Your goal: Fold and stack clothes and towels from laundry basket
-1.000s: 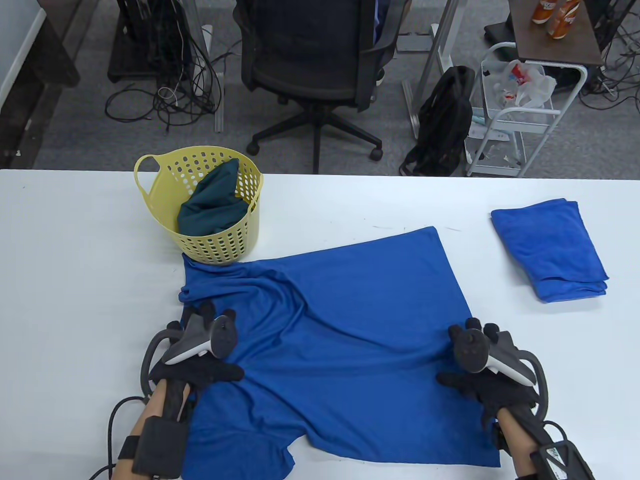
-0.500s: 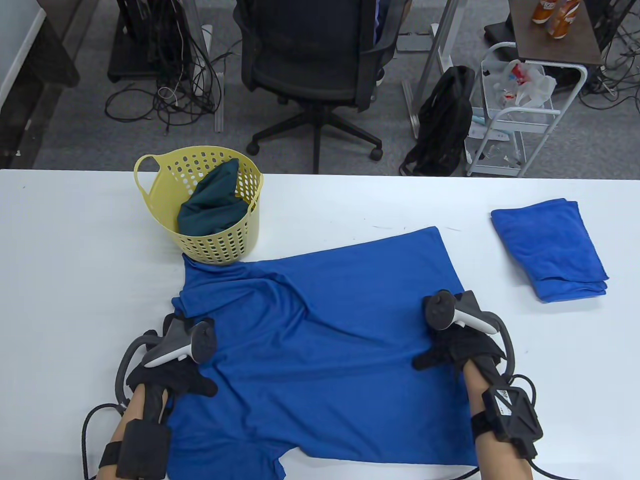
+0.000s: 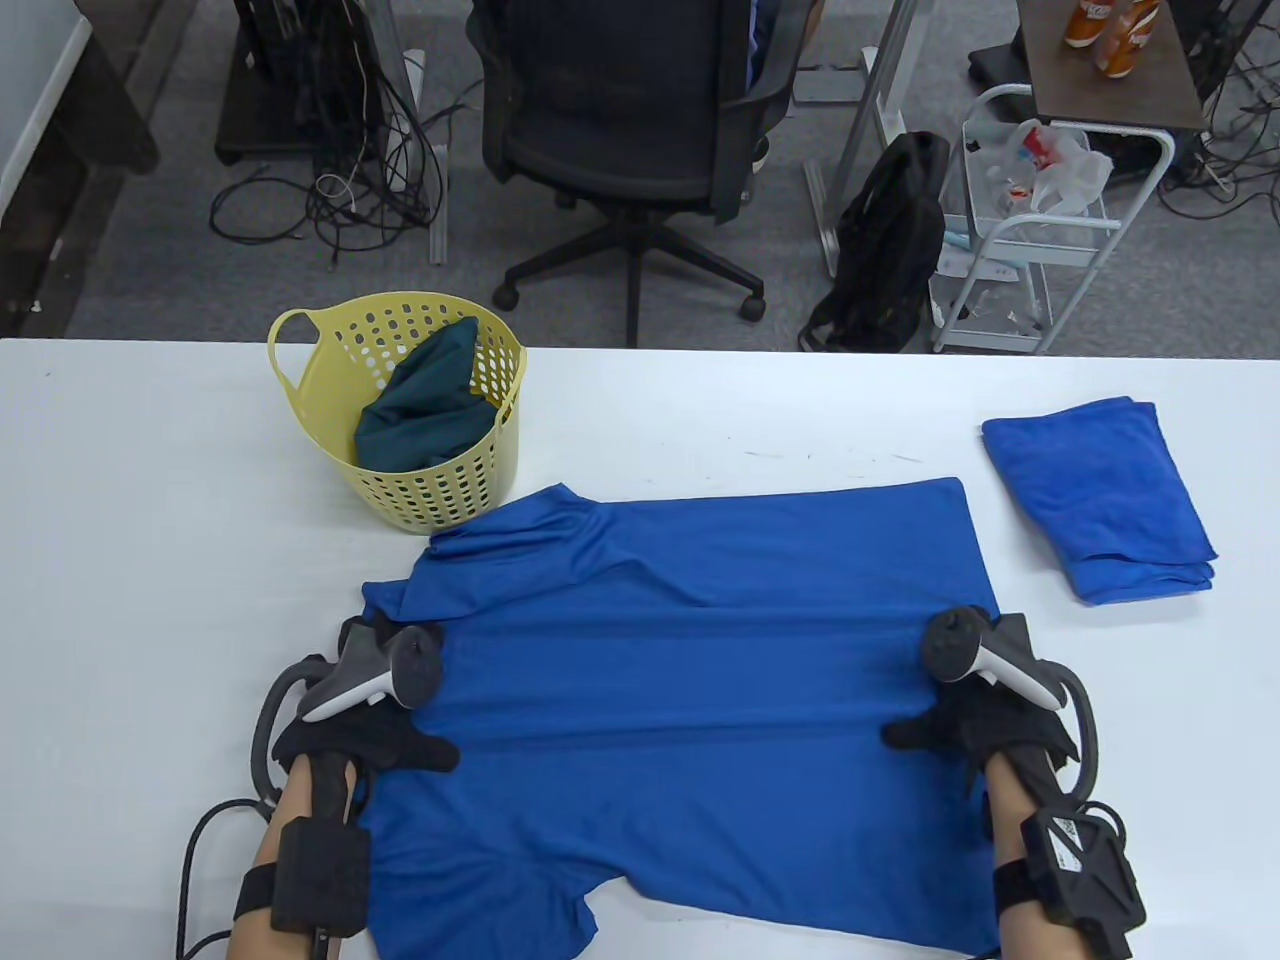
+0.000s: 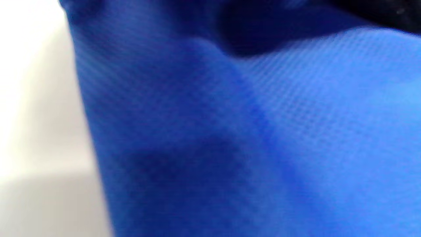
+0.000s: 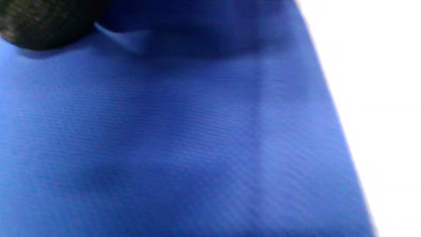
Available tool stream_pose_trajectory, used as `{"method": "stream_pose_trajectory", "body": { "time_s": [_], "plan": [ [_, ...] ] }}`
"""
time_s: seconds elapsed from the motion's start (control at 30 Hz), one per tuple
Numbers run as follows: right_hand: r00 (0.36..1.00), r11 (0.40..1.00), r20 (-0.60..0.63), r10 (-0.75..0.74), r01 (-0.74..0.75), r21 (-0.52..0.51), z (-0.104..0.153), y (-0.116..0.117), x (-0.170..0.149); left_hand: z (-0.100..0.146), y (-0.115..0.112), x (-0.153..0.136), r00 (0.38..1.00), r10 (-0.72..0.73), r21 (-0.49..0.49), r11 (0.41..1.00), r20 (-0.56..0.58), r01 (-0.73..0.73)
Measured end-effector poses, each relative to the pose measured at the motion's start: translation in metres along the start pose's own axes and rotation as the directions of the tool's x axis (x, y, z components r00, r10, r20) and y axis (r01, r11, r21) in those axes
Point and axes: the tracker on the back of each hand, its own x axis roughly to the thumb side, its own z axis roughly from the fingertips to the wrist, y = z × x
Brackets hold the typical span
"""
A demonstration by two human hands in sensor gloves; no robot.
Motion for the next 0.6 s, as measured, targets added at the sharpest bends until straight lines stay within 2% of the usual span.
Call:
{"method": "stream_pose_trajectory", "body": {
  "time_s": [0.07, 0.13, 0.17, 0.23, 0.3, 0.37, 0.43, 0.47, 0.6],
  "plan": [
    [0.999, 0.995, 0.034, 0.028, -0.025, -0.091, 0.017, -0.004, 0.002, 0.01, -0.003, -0.012, 0.999, -0.003, 0.019, 1.0, -0.05, 0.004],
    [0.997, 0.982, 0.055, 0.053, -0.043, -0.182, 0.042, -0.005, 0.002, 0.031, -0.001, -0.031, 0.997, 0.068, 0.199, 0.978, -0.032, -0.06],
    [0.996, 0.979, 0.064, 0.061, -0.047, -0.196, 0.051, -0.004, 0.002, 0.044, 0.0, -0.039, 0.992, 0.127, 0.307, 0.944, -0.016, -0.116],
    [0.994, 0.977, 0.088, 0.06, -0.041, -0.209, 0.069, 0.003, -0.002, 0.069, 0.001, -0.055, 0.98, 0.198, 0.405, 0.897, -0.012, -0.177],
    [0.995, 0.971, 0.095, 0.041, -0.017, -0.237, 0.078, 0.007, -0.006, 0.082, 0.0, -0.065, 0.978, 0.207, 0.414, 0.893, -0.027, -0.177],
    [0.996, 0.961, 0.089, 0.009, 0.016, -0.274, 0.082, 0.01, -0.012, 0.085, -0.005, -0.07, 0.975, 0.216, 0.408, 0.896, -0.058, -0.174],
    [0.996, 0.944, 0.082, -0.028, 0.054, -0.324, 0.081, 0.014, -0.019, 0.079, -0.01, -0.071, 0.975, 0.202, 0.403, 0.903, -0.089, -0.151],
    [0.996, 0.941, 0.075, -0.047, 0.07, -0.332, 0.08, 0.016, -0.023, 0.076, -0.012, -0.071, 0.976, 0.191, 0.364, 0.92, -0.099, -0.143],
    [0.993, 0.941, 0.053, -0.102, 0.113, -0.32, 0.075, 0.022, -0.034, 0.068, -0.018, -0.068, 0.981, 0.144, 0.296, 0.95, -0.134, -0.099]
  ]
}}
